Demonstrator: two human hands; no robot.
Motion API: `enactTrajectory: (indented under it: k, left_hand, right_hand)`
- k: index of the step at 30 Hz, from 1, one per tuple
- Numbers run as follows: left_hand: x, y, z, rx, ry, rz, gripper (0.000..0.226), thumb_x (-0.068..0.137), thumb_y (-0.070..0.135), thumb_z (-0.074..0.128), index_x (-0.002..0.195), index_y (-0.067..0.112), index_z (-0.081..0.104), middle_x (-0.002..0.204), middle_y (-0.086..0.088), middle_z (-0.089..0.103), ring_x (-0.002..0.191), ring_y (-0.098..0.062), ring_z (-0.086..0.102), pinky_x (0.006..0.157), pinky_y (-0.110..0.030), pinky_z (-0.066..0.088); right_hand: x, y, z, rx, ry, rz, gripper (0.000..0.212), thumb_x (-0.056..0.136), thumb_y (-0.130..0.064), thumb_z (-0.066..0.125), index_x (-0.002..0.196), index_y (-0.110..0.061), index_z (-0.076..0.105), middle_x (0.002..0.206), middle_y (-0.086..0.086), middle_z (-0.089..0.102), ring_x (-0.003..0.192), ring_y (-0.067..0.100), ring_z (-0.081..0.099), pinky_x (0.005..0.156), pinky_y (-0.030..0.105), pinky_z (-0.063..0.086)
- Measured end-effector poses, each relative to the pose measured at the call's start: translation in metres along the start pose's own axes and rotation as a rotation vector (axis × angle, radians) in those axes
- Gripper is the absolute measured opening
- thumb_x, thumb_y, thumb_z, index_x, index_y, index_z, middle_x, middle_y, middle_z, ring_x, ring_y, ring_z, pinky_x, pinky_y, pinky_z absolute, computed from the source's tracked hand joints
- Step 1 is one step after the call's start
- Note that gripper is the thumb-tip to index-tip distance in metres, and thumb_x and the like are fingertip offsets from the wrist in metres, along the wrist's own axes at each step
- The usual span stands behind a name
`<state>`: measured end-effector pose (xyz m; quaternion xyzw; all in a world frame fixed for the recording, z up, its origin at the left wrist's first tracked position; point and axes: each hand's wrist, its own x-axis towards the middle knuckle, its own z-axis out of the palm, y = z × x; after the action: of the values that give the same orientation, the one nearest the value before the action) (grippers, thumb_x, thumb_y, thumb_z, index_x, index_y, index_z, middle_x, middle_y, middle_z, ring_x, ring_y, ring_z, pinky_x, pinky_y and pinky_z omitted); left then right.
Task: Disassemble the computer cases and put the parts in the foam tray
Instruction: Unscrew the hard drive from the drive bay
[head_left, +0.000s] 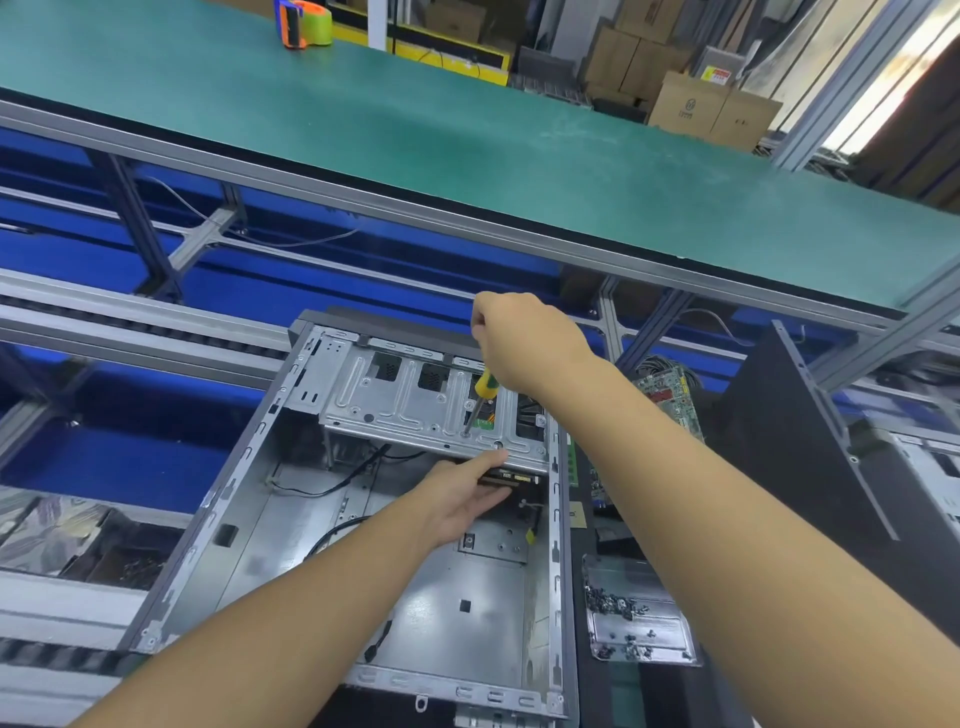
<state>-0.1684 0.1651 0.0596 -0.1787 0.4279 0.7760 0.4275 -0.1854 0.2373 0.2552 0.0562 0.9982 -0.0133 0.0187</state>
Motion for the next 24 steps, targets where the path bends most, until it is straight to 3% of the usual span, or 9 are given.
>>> enactTrajectory:
  k: [2, 5, 7, 9, 12, 14, 17, 19, 24]
  left_hand:
    - [-0.002, -0.001, -0.001, 0.038, 0.017, 0.021, 0.078, 0.075, 0.017, 0.086, 0.134, -0.003, 0.039, 0.134, -0.02, 0.053, 0.115, -0.033, 0.06, 0.091, -0.04, 0.058]
    - [-0.011, 0.0, -0.006, 0.244, 0.055, 0.053, 0.066, 0.067, 0.039, 0.088, 0.109, 0.006, 0.049, 0.114, -0.012, 0.063, 0.102, -0.025, 0.067, 0.098, -0.043, 0.054]
    - [-0.02, 0.002, -0.013, 0.533, 0.142, 0.117, 0.056, 0.072, 0.054, 0.082, 0.099, 0.014, 0.054, 0.1, -0.007, 0.068, 0.087, -0.02, 0.069, 0.078, -0.037, 0.058]
    - [-0.028, 0.006, -0.024, 0.906, 0.312, 0.294, 0.043, 0.079, 0.062, 0.07, 0.082, 0.021, 0.057, 0.079, 0.004, 0.066, 0.072, -0.016, 0.062, 0.058, -0.028, 0.046]
    - [-0.044, 0.018, -0.037, 1.222, 0.559, 0.651, 0.045, 0.083, 0.058, 0.059, 0.057, 0.023, 0.049, 0.051, 0.011, 0.054, 0.056, -0.014, 0.054, 0.05, -0.025, 0.036]
    - [-0.047, 0.029, -0.038, 1.216, 0.542, 0.79, 0.036, 0.085, 0.05, 0.061, 0.062, 0.024, 0.051, 0.056, 0.008, 0.056, 0.058, -0.012, 0.055, 0.052, -0.029, 0.043]
    - [-0.043, 0.049, -0.029, 1.345, 0.287, 0.88, 0.01, 0.088, 0.033, 0.069, 0.092, 0.026, 0.064, 0.08, 0.009, 0.06, 0.073, -0.01, 0.056, 0.068, -0.031, 0.049]
    - [-0.037, 0.058, -0.019, 1.508, 0.211, 0.85, 0.026, 0.089, 0.032, 0.071, 0.112, 0.021, 0.067, 0.097, 0.005, 0.062, 0.088, -0.014, 0.058, 0.079, -0.033, 0.049]
    - [-0.025, 0.072, 0.001, 1.797, 0.267, 0.672, 0.023, 0.088, 0.036, 0.072, 0.096, 0.014, 0.07, 0.097, -0.003, 0.066, 0.091, -0.026, 0.063, 0.071, -0.035, 0.049]
  right_hand:
    - [0.0, 0.003, 0.0, 0.086, -0.064, -0.035, 0.028, 0.093, 0.0, 0.048, 0.114, -0.015, 0.06, 0.114, 0.008, 0.053, 0.097, 0.031, 0.053, 0.07, 0.036, 0.039]
    - [0.001, 0.004, -0.004, 0.161, -0.12, -0.045, 0.035, 0.09, 0.002, 0.049, 0.117, -0.017, 0.061, 0.122, 0.008, 0.05, 0.106, 0.031, 0.051, 0.076, 0.035, 0.041]
    - [0.0, 0.003, -0.005, 0.154, -0.134, -0.068, 0.035, 0.089, 0.001, 0.05, 0.118, -0.017, 0.06, 0.125, 0.008, 0.051, 0.105, 0.027, 0.048, 0.077, 0.033, 0.036]
    - [-0.002, 0.003, -0.007, 0.138, -0.139, -0.114, 0.034, 0.089, 0.001, 0.052, 0.117, -0.017, 0.061, 0.124, 0.008, 0.051, 0.101, 0.024, 0.042, 0.076, 0.029, 0.03]
    - [-0.003, 0.003, -0.01, 0.162, -0.151, -0.157, 0.034, 0.088, 0.002, 0.054, 0.113, -0.02, 0.062, 0.124, 0.004, 0.049, 0.102, 0.023, 0.041, 0.068, 0.025, 0.029]
    - [-0.002, 0.002, -0.011, 0.173, -0.16, -0.168, 0.033, 0.088, 0.001, 0.055, 0.112, -0.021, 0.062, 0.124, 0.003, 0.048, 0.098, 0.022, 0.042, 0.058, 0.024, 0.029]
    - [-0.001, 0.002, -0.011, 0.183, -0.164, -0.161, 0.032, 0.088, -0.001, 0.056, 0.111, -0.023, 0.059, 0.124, 0.003, 0.045, 0.094, 0.023, 0.047, 0.058, 0.026, 0.032]
    - [-0.002, 0.004, -0.011, 0.181, -0.16, -0.154, 0.031, 0.088, -0.002, 0.056, 0.112, -0.022, 0.059, 0.124, 0.003, 0.045, 0.094, 0.023, 0.048, 0.057, 0.026, 0.031]
    - [-0.004, 0.008, -0.012, 0.222, -0.154, -0.158, 0.035, 0.087, 0.002, 0.054, 0.116, -0.018, 0.06, 0.116, 0.0, 0.048, 0.094, 0.021, 0.047, 0.054, 0.021, 0.03]
